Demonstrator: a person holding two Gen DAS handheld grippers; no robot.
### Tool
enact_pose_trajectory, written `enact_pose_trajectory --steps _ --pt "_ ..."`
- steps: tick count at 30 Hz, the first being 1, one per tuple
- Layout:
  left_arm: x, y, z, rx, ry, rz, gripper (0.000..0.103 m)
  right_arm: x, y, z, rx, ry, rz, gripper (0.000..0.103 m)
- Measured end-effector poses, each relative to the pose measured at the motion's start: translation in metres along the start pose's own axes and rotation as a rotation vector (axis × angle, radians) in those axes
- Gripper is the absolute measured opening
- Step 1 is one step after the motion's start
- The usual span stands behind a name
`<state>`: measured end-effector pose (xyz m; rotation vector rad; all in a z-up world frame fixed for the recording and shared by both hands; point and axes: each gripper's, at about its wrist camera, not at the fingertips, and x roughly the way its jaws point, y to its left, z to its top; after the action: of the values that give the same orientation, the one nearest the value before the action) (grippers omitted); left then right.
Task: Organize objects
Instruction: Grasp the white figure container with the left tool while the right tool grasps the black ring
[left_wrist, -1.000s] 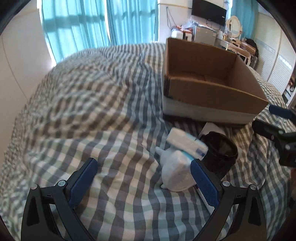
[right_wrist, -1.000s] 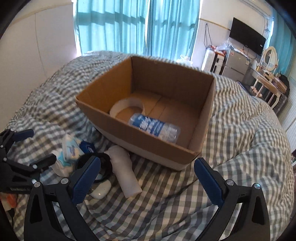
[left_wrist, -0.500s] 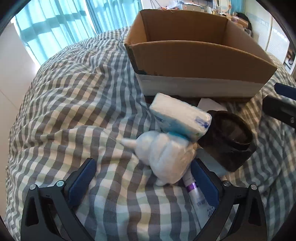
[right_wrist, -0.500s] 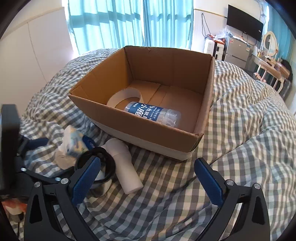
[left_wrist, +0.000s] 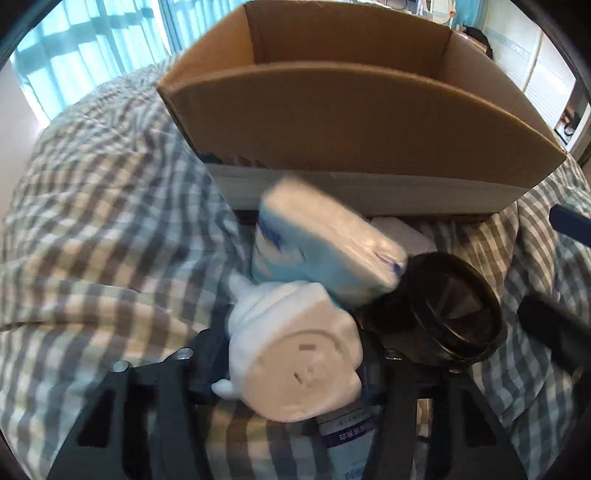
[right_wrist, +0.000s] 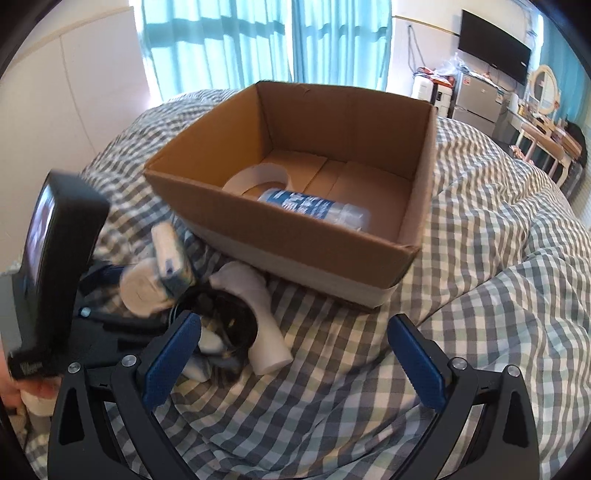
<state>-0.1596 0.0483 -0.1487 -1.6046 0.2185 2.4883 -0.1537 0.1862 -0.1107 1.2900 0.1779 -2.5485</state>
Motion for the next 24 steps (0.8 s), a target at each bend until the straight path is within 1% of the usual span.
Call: enact_pose_trajectory --steps 2,4,6,9,12,13,14,15,16,17,19,21,22,24 --pt "-0.003 0.003 -0.002 -0.009 -0.002 -0.018 0.055 0.000 0.005 -0.001 -0.015 0.005 0.008 0.101" --pt "-0.014 0.008 -0.007 -0.027 -0.017 -0.025 0.055 0.000 0.011 -0.002 -0.029 0.007 0.026 0.101" --pt "-0.030 0.013 -0.013 -0.035 -0.038 -0.006 0.055 0.001 0.019 -0.003 -0.053 0.015 0.037 0.101" --pt "-0.057 0.026 -0.023 -0.055 -0.099 0.040 0.055 0.007 0.029 -0.004 -0.084 0.035 0.052 0.101" --pt "-0.071 0.039 -0.025 -0.086 -0.127 0.032 0.055 0.023 0.040 -0.001 -0.104 0.074 0.054 0.101" --pt "-0.074 0.039 -0.025 -0.087 -0.133 0.028 0.055 0.029 0.043 0.001 -0.110 0.088 0.056 0.100" --pt "-0.075 0.039 -0.025 -0.085 -0.141 0.028 0.055 0.036 0.045 0.002 -0.115 0.106 0.053 0.098" --pt "-0.073 0.048 -0.023 -0.086 -0.145 0.027 0.055 0.044 0.046 0.003 -0.114 0.127 0.049 0.088" --pt "-0.075 0.048 -0.025 -0.086 -0.148 0.020 0.055 0.049 0.046 0.003 -0.107 0.142 0.048 0.071" --pt "-0.073 0.049 -0.025 -0.086 -0.147 0.009 0.055 0.052 0.047 0.003 -0.107 0.149 0.035 0.063" --pt "-0.068 0.051 -0.025 -0.092 -0.136 -0.015 0.055 0.049 0.048 0.003 -0.114 0.140 0.027 0.058" --pt "-0.065 0.050 -0.019 -0.101 -0.133 -0.027 0.055 0.046 0.047 0.003 -0.110 0.138 0.035 0.058" --pt "-0.064 0.055 -0.018 -0.104 -0.139 -0.028 0.055 0.044 0.046 0.002 -0.112 0.137 0.029 0.058" --pt "-0.069 0.051 -0.021 -0.099 -0.154 -0.034 0.055 0.038 0.045 0.001 -0.121 0.125 0.021 0.058"
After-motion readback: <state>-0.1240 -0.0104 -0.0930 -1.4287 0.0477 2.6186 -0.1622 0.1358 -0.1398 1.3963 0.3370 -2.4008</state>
